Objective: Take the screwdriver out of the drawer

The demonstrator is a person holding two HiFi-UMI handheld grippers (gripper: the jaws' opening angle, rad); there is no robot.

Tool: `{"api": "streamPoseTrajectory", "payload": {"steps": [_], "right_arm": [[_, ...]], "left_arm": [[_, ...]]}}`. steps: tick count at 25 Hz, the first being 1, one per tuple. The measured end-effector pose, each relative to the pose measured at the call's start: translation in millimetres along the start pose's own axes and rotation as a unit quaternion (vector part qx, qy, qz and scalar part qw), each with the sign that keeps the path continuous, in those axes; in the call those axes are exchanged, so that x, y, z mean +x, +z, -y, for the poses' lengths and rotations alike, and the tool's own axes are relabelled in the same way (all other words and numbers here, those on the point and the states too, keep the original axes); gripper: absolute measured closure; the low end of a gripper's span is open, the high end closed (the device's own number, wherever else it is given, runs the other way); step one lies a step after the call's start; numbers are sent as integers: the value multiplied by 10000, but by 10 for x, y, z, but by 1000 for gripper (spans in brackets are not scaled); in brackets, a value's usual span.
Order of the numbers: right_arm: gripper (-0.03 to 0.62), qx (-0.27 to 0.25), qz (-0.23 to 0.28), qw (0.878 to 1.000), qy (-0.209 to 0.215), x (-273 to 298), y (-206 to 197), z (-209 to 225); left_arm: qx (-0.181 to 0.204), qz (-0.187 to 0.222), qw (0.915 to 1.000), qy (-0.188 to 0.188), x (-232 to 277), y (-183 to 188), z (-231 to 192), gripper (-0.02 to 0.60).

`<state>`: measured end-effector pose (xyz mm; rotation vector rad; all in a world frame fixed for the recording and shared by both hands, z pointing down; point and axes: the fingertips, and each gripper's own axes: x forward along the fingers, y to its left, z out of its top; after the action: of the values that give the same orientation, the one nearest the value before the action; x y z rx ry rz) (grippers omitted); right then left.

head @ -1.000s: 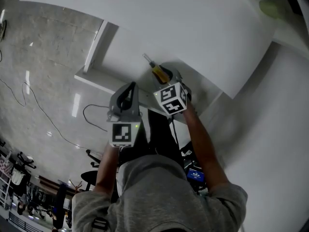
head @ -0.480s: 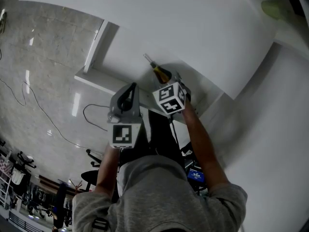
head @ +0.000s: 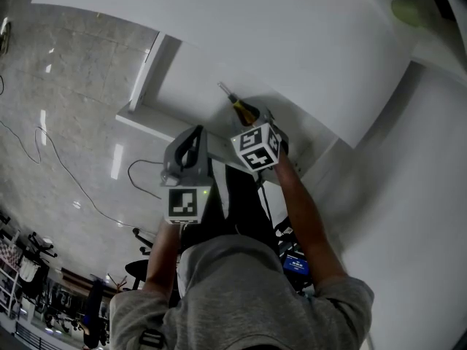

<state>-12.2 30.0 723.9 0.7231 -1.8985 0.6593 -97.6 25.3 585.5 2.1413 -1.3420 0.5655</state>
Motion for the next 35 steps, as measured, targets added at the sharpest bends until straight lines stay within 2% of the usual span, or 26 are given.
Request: {"api": "streamPoseTrajectory", "payload": {"steps": [9, 20, 35], "right_arm": [[517, 1, 242, 9997, -102, -215, 98, -36], [517, 58, 591, 9977, -328, -741, 309, -59], [517, 433, 1393, 9838, -1041, -1833, 626, -30]], "left_arm": [[184, 137, 9997, -33, -115, 163, 15, 569], [506, 366, 9979, -156, -398, 471, 161, 569], [1073, 988, 9874, -615, -871, 1203, 599, 569]]}}
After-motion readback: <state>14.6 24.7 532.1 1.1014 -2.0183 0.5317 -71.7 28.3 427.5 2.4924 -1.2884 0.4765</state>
